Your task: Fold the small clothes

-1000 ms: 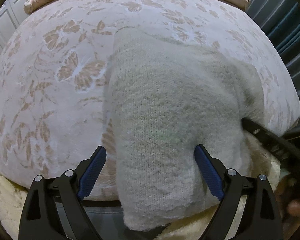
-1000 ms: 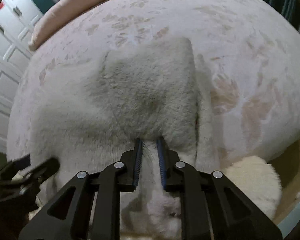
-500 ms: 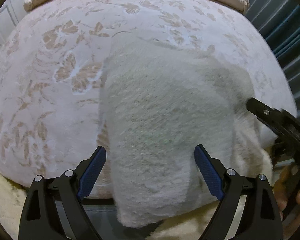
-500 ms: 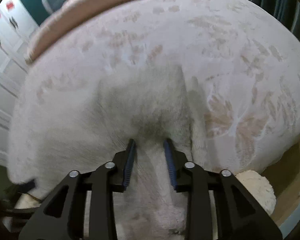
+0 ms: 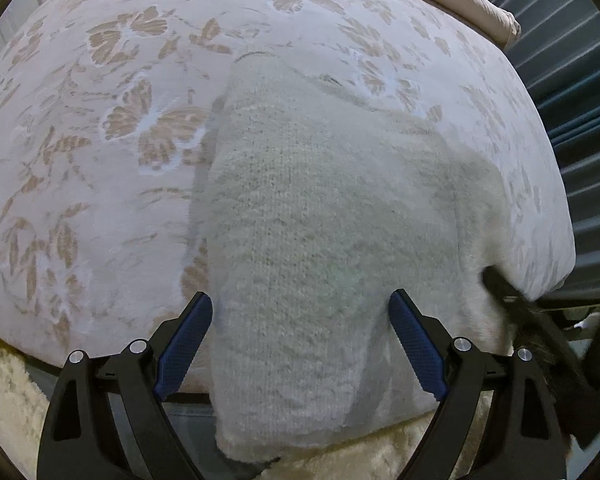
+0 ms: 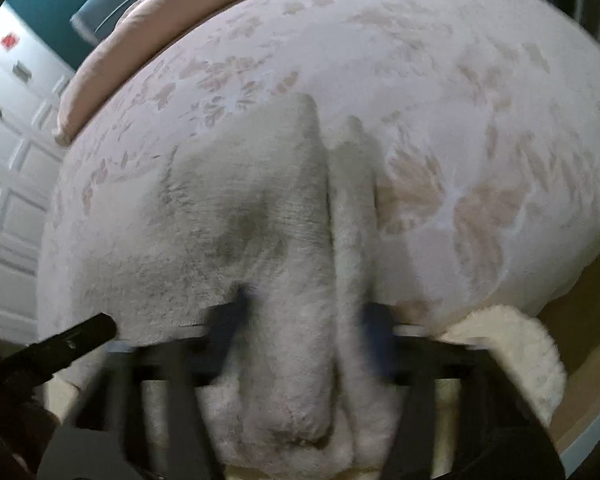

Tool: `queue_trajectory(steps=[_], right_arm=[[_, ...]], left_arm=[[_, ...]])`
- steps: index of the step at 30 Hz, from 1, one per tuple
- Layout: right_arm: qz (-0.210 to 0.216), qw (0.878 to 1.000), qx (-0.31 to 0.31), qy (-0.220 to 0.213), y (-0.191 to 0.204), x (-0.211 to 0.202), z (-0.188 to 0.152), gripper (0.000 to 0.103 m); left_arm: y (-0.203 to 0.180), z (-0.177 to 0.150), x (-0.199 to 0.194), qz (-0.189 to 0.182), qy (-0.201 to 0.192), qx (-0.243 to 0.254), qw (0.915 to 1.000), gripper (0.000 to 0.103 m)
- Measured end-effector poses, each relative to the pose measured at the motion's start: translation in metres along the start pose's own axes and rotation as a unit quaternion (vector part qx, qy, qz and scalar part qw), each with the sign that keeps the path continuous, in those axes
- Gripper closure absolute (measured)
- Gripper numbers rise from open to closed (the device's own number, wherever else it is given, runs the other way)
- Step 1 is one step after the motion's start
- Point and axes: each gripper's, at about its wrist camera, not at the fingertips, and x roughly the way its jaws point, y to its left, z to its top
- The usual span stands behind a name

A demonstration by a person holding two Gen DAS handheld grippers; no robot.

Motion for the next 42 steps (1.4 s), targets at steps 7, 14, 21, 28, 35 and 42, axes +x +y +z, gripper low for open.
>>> queue_trajectory(steps=[7,14,21,28,35,42], right_arm=[[0.132,0.985,-0.033,-0.102,0.024,-0.09,0.011,0.09],[0.053,0.996,0.069,0.017,-0.041,0.01,-0.008,0.085],[0.055,0.996,0.072,-0.003,-0.036,0.004,0.012,0.039],[0.091,0.99,0.099,0.035,-0.045,0.04,0.01,0.031],[0.118,0.986,0.109,0.032,-0.044,0.052,0.008,0.021],[0.135,0.986,0.094,0.018,-0.042,0.056,0.007,0.017]], left_arm=[[-0.002,-0.006,-0.026,-0.014,-0.034,0.006,0.9993,0.016],[-0.02,-0.008,-0.007,-0.002,-0.01,0.032,0.9994,0.016],[-0.013,0.004,0.008,0.018,-0.002,0.018,0.9997,0.016],[-0.015,0.012,0.024,0.035,0.003,0.019,0.9992,0.01],[-0.018,0.019,0.04,0.056,-0.007,0.018,0.9983,0.005],[-0.021,0.021,0.048,0.065,-0.03,0.016,0.9973,0.005]])
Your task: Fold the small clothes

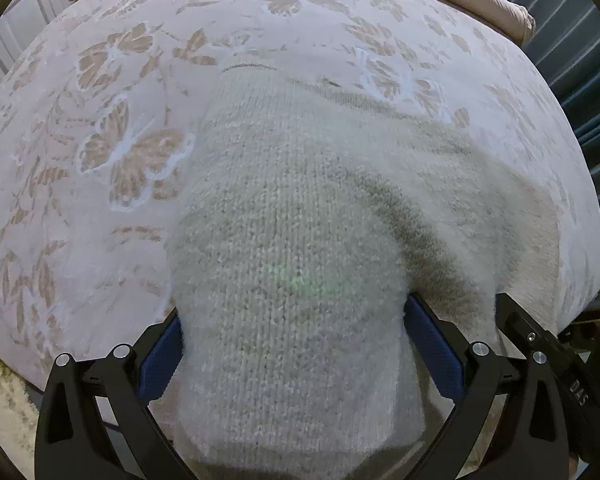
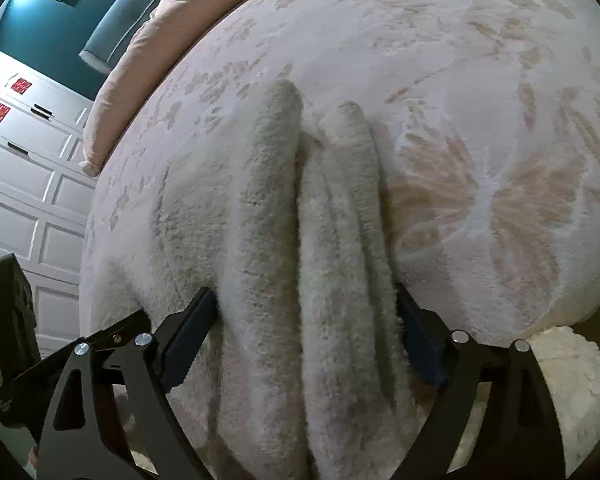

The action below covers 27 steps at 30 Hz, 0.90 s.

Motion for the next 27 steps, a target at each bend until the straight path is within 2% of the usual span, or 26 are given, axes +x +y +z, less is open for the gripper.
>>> queue_trajectory(steps=[9,14,17,19,21,23,25,27], right_arm=[[0.027,1.0,-0.008,-0.007,0.002,0.005,0.0,0.016],[0.025,1.0,-0.014,-0.008,0.006,0.009,0.001,0.014],[0.022,0.999,-0.019,-0.012,0.011,0.012,0.002,0.014],[0.022,0.999,-0.021,-0.014,0.014,0.013,0.003,0.014],[0.02,0.999,-0.025,-0.016,0.019,0.013,0.003,0.022],[0.031,0.999,-0.021,-0.012,0.021,0.01,0.003,0.041],[0.041,0.999,-0.007,-0.008,0.016,0.008,0.004,0.053],[0.057,0.998,0.013,-0.004,0.01,0.006,0.004,0.058]], left_arm=[[-0.004,-0.002,0.001,0.012,-0.016,-0.005,0.9998,0.005],[-0.005,-0.003,0.001,0.02,-0.025,-0.009,0.9994,0.005],[-0.003,-0.003,0.0,0.015,-0.027,-0.015,0.9994,0.005],[-0.001,0.0,-0.001,0.002,-0.012,-0.011,0.9999,0.005],[0.004,0.003,-0.002,-0.019,0.008,-0.002,0.9998,0.005],[0.009,0.003,-0.005,-0.046,0.022,0.009,0.9987,0.005],[0.013,0.001,-0.006,-0.069,0.037,0.042,0.996,0.005],[0.016,-0.002,-0.005,-0.089,0.052,0.071,0.9922,0.005]])
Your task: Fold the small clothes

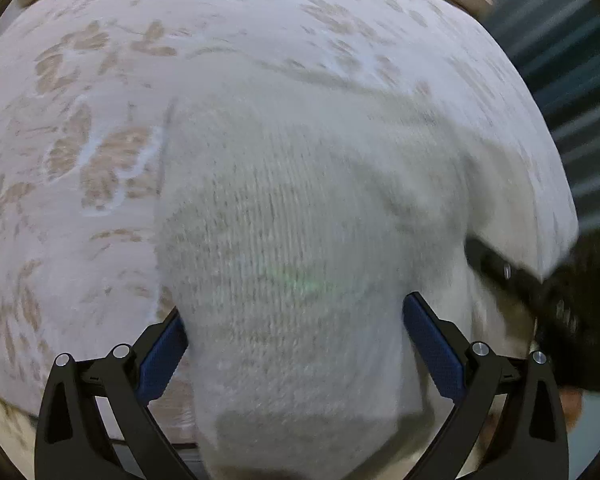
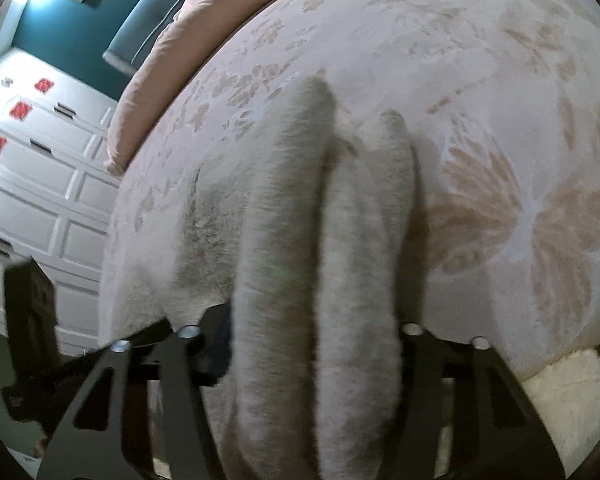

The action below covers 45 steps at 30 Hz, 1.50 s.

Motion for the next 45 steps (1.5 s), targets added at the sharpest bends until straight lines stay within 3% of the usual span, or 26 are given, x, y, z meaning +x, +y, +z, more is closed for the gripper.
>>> queue_trajectory(steps=[3,5,7,9,11,14,17,20,25,30,32,33,35,36,37,39,40,41,42,45], right_arm=[[-0.009,1.0,0.004,0.002,0.001,0.002,0.0,0.056],[-0.022,1.0,0.01,0.008,0.003,0.009,0.002,0.044],[-0.035,0.999,0.013,0.011,0.008,0.013,0.004,0.043],[-0.044,0.999,0.014,0.014,0.017,0.01,0.006,0.055],[-0.041,0.999,0.005,0.004,0.03,-0.002,0.006,0.068],[-0.02,0.999,-0.027,-0.022,0.063,-0.027,0.001,0.071],[-0.021,0.994,-0.086,-0.058,0.112,-0.059,-0.005,0.071],[-0.006,0.985,-0.131,-0.113,0.158,-0.098,-0.007,0.071],[0.08,0.959,-0.181,-0.204,0.231,-0.157,-0.002,0.07],[0.175,0.933,-0.216,-0.227,0.294,-0.17,0.017,0.067],[0.186,0.928,-0.231,-0.227,0.314,-0.158,0.028,0.066],[0.185,0.928,-0.235,-0.223,0.321,-0.147,0.034,0.064],[0.174,0.938,-0.226,-0.196,0.328,-0.103,0.051,0.061],[0.161,0.945,-0.22,-0.184,0.324,-0.08,0.058,0.055],[0.146,0.949,-0.22,-0.17,0.32,-0.059,0.063,0.047],[0.05,0.97,-0.198,-0.129,0.295,0.023,0.074,0.046],[-0.01,0.979,-0.183,-0.091,0.277,0.061,0.073,0.047],[-0.065,0.981,-0.171,-0.059,0.262,0.087,0.069,0.061],[-0.086,0.981,-0.167,-0.04,0.251,0.099,0.061,0.065],[-0.061,0.982,-0.177,-0.034,0.235,0.093,0.025,0.066]], left_arm=[[0.01,0.0,0.009,-0.038,0.015,-0.007,0.9991,0.005],[0.026,0.005,0.019,-0.089,0.042,-0.052,0.9938,0.005],[0.027,0.008,0.016,-0.097,0.04,-0.06,0.9927,0.006],[0.018,0.007,0.006,-0.087,0.03,-0.038,0.995,0.012],[0.009,0.003,-0.009,-0.088,0.013,-0.016,0.9959,0.026],[-0.005,0.0,-0.049,-0.112,-0.029,0.026,0.993,0.043],[-0.015,0.0,-0.091,-0.128,-0.075,0.049,0.9877,0.043],[-0.013,0.001,-0.162,-0.144,-0.157,0.077,0.9739,0.043],[0.008,0.002,-0.278,-0.144,-0.274,0.113,0.9442,0.043],[0.045,0.017,-0.346,-0.109,-0.33,0.112,0.9309,0.042],[0.065,0.027,-0.347,-0.084,-0.335,0.105,0.9325,0.038],[0.079,0.037,-0.337,-0.069,-0.328,0.097,0.9372,0.036],[0.112,0.06,-0.297,-0.028,-0.32,0.058,0.9453,0.032],[0.131,0.07,-0.269,-0.025,-0.308,0.037,0.9502,0.03],[0.15,0.076,-0.238,-0.002,-0.284,0.008,0.9589,0.028],[0.184,0.08,-0.185,0.035,-0.22,-0.051,0.9735,0.034],[0.2,0.072,-0.16,0.046,-0.193,-0.072,0.9775,0.038],[0.206,0.065,-0.152,0.05,-0.185,-0.08,0.9782,0.038],[0.213,0.049,-0.145,0.051,-0.182,-0.084,0.9785,0.038],[0.218,0.02,-0.15,0.059,-0.189,-0.091,0.9761,0.038]])
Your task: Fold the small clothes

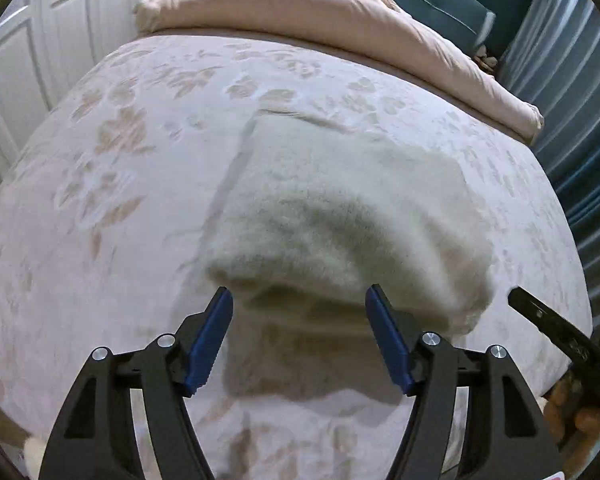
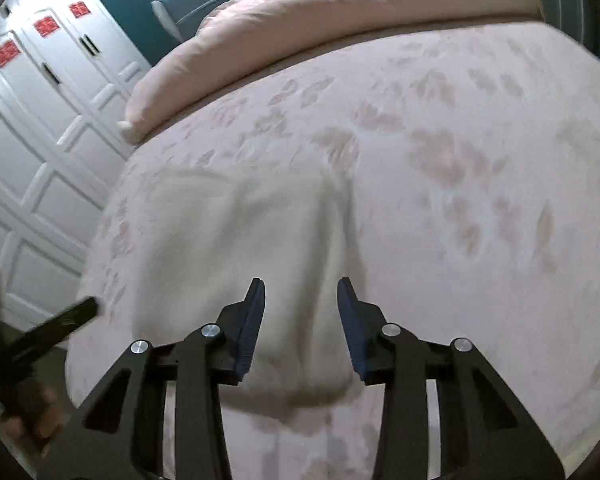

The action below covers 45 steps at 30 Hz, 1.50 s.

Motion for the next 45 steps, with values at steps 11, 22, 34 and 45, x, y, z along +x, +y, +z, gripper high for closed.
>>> queue_trajectory(steps=[11,22,34,45], right_arm=[[0.046,0.998,0.01,0.049,0.031,0.036,-0.01,0.04],[0.072,0.996,-0.017,0.041,0.063,0.047,0.027,0.085],[-0.052,0.997,-0.028,0.053,-0.011,0.068,-0.013,0.074],[0.036,0.994,0.075,0.067,-0.037,0.043,-0.005,0.038]], left_arm=[[-0.006,-0.008,0.019,0.044,0.001,0.03,0.9986,0.029],[0.026,-0.01,0.07,0.122,0.025,0.007,0.9922,0.033],[0.043,-0.017,0.08,0.113,0.046,-0.049,0.9913,0.03],[0.011,0.014,0.015,-0.048,-0.008,-0.042,0.9979,0.019]])
